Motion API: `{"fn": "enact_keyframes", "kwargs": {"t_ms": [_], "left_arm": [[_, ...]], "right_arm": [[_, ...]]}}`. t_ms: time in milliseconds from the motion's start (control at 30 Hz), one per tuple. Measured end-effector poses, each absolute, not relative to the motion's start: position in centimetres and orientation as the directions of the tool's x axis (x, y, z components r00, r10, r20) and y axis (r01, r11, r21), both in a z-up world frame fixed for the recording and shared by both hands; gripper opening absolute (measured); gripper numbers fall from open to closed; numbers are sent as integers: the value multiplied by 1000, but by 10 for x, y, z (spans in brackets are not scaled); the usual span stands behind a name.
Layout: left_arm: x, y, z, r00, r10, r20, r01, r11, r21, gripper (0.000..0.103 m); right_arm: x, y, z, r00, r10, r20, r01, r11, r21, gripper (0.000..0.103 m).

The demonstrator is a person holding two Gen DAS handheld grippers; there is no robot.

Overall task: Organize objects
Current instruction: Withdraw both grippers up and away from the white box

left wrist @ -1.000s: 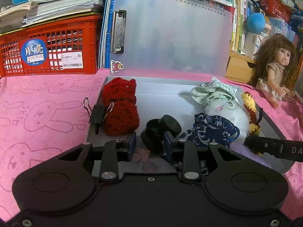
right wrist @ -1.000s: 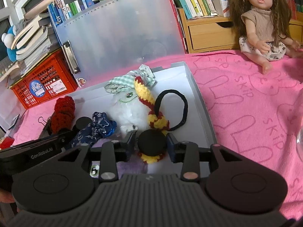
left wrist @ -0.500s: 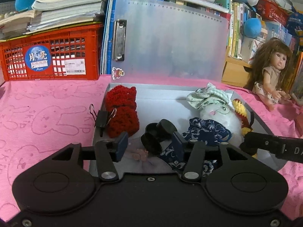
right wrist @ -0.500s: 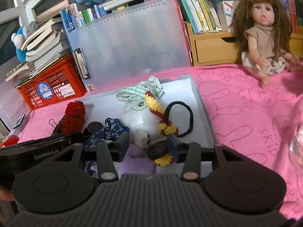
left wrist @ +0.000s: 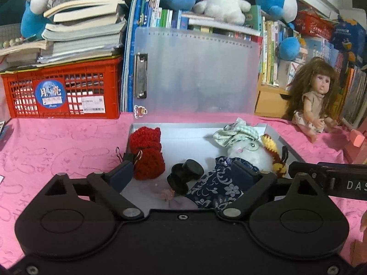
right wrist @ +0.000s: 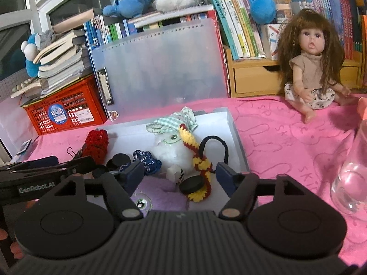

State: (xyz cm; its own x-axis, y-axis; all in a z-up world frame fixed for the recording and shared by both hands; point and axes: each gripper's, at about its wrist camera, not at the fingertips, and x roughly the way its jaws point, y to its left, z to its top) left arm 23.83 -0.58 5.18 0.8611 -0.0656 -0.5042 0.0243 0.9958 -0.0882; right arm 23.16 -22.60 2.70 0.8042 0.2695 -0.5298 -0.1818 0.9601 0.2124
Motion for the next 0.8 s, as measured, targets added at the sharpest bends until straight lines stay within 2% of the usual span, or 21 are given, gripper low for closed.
{"fn": "enact_keyframes", "kwargs": {"t_ms": [133,367,567,800], "left_arm": [[228,-5,60,870,-72,-488,30,995,-93,102],[209,-4,71,878,-67,-474,25,995,-94,103],[199,-2,70,876,-33,-482,-9,996,-84,103],[186,3,65,877,35,-479,-77,995,-68,103]], "right_arm": [[223,-229,33,818,262,-512,-175,961,212,89],[205,-225,39,825,268,-498,-209,963,171,103],[190,-213,40,830,253,-497,-241,966,91,103],[176,-210,35,830,251,-498,-240,967,87,103]]}}
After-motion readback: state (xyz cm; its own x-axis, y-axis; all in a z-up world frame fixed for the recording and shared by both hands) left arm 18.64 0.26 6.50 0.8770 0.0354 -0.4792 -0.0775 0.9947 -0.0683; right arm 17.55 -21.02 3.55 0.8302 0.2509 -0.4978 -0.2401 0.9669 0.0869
